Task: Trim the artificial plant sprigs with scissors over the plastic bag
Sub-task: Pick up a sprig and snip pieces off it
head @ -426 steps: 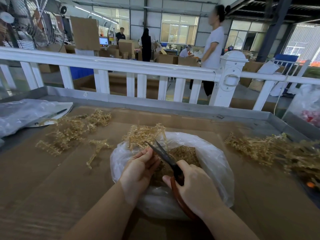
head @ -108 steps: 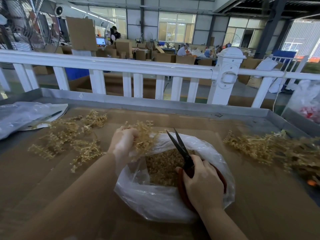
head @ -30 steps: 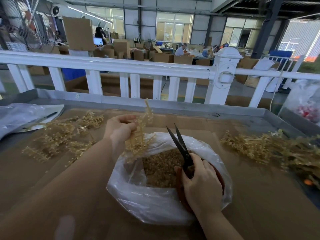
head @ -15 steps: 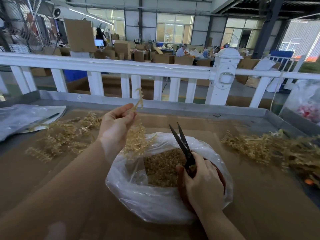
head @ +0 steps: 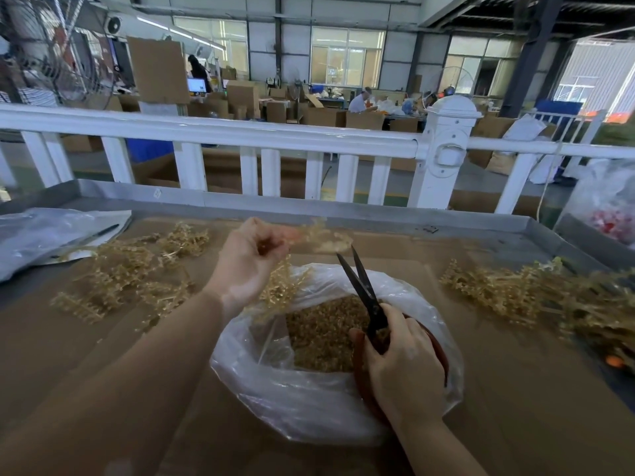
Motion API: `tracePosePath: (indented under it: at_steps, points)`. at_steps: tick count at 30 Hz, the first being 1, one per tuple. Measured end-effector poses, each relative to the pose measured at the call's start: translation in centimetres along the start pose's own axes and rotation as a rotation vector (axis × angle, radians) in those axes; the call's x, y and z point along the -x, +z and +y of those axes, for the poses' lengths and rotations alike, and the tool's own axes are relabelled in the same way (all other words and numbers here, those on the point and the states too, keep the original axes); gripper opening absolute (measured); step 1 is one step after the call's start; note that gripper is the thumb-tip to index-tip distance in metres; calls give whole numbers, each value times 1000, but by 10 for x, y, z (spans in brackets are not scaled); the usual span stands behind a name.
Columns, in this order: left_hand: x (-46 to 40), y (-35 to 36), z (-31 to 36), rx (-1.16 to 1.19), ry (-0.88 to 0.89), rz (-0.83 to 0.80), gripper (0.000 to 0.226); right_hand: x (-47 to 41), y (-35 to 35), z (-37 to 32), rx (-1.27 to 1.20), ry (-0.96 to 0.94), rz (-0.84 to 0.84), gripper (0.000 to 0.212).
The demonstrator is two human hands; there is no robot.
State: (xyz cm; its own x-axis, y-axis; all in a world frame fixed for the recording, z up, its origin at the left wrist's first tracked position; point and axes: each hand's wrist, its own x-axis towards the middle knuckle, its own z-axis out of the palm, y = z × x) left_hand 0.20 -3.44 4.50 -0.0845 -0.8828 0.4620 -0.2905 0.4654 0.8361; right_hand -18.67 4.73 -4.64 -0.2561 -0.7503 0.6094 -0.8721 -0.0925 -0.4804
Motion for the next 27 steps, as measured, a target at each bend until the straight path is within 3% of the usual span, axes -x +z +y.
tracePosePath:
  at_steps: [2,5,13,17,20,25,27]
  points:
    - [4,5,-7,-145,24,-125,43,0,0,1,-3,1,-2,44]
    - [9,11,-18,-273,-13,-262,36,0,0,1,-10,4,-3,43]
    - [13,16,-23,-356,-33,-347,41,1,0,-1,-7,11,15,42]
    - [14,27,-23,-272,-194,-264,12,1,0,-1,-11,11,22,42]
    - [14,35,-22,-290,-314,-131,38,1,1,-1,-13,5,20,42]
    - [6,35,-17,-243,-411,-173,19,1,1,-2,-8,3,8,43]
    - [4,33,-15,-148,-396,-197,38,1,1,-2,-6,4,14,43]
